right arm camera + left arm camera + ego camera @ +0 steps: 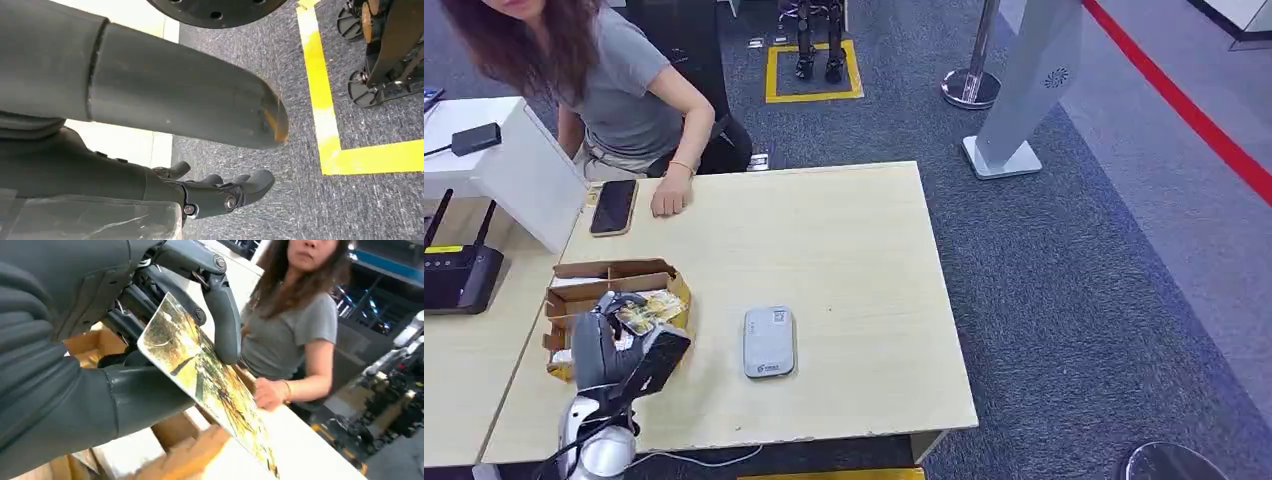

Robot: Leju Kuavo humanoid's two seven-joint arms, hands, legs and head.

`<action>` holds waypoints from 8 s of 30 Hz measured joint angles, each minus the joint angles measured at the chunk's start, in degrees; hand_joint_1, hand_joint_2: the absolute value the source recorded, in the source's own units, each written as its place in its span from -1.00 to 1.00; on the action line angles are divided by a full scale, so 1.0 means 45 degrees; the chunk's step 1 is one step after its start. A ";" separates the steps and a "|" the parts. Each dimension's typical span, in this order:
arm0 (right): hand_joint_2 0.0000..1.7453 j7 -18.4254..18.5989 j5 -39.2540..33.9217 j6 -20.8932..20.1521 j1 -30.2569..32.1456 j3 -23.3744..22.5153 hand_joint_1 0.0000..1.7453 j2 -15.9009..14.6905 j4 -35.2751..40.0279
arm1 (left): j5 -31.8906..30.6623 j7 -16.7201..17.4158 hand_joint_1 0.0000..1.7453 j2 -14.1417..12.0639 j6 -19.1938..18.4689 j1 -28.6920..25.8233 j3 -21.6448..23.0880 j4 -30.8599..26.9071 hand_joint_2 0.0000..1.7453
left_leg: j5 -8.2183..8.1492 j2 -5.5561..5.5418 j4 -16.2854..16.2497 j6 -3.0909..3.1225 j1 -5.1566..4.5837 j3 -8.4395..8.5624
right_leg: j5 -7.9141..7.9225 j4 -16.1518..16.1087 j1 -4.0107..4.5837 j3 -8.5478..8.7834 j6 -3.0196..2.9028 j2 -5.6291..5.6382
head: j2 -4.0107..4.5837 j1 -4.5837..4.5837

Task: Pass the card to the sensor for recognition and then transmit it.

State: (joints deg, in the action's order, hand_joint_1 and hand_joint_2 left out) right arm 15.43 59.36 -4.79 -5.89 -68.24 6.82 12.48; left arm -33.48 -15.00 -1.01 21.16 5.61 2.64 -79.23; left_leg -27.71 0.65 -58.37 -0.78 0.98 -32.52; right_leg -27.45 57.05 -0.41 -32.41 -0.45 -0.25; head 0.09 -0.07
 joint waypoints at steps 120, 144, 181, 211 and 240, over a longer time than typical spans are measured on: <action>-1.00 0.0097 0.0840 -0.0442 -0.0198 0.0981 -1.00 -0.0044 -0.0010 | 0.0131 -0.1238 1.00 0.1409 0.1069 0.2218 0.3342 0.6883 1.00 | 0.0000 -0.0006 -0.0006 0.0000 -0.0001 -0.0003 | 0.0003 0.0000 -0.0002 0.0003 0.0005 -0.0005 | 0.0000 0.0000; -1.00 -0.0034 0.0865 -0.0651 -0.0238 0.1219 -1.00 -0.0044 -0.0112 | -0.0073 -0.1700 1.00 0.1462 0.1666 0.2255 0.4081 0.6878 1.00 | 0.0000 -0.0006 -0.0007 0.0000 -0.0001 -0.0004 | 0.0004 0.0000 -0.0003 0.0003 0.0005 -0.0005 | 0.0000 0.0000; -1.00 -0.0014 0.0894 -0.0641 -0.0409 0.1336 -1.00 -0.0044 -0.0112 | -0.0345 -0.0845 1.00 0.1642 0.1569 0.2842 0.4464 0.7762 1.00 | 0.0000 -0.0006 -0.0008 0.0000 -0.0001 -0.0004 | 0.0004 0.0000 -0.0002 0.0002 0.0005 -0.0005 | 0.0000 0.0000; -1.00 -0.0019 0.0869 -0.0617 -0.0550 0.1409 -1.00 -0.0073 -0.0112 | -0.0408 -0.0179 1.00 0.1559 0.0865 0.3208 0.4464 0.7942 1.00 | 0.0000 -0.0006 -0.0009 0.0000 -0.0001 -0.0005 | 0.0004 0.0001 -0.0003 0.0002 0.0006 -0.0005 | 0.0000 0.0000; -1.00 -0.0009 0.0884 -0.0612 -0.0610 0.1472 -1.00 -0.0073 -0.0112 | -0.0369 -0.0014 1.00 0.1559 0.0214 0.3392 0.4464 0.8097 1.00 | 0.0001 -0.0006 -0.0010 0.0000 -0.0001 -0.0004 | 0.0004 0.0001 -0.0003 0.0003 0.0006 -0.0005 | 0.0000 0.0000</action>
State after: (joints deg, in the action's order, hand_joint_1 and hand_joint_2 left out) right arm 15.39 63.34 -7.54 -8.63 -61.61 6.49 11.98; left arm -35.15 -15.06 6.01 22.12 20.87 22.73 -42.80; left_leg -27.71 0.62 -58.41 -0.78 0.97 -32.54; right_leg -27.43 57.05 -0.42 -32.40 -0.43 -0.27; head 0.09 -0.07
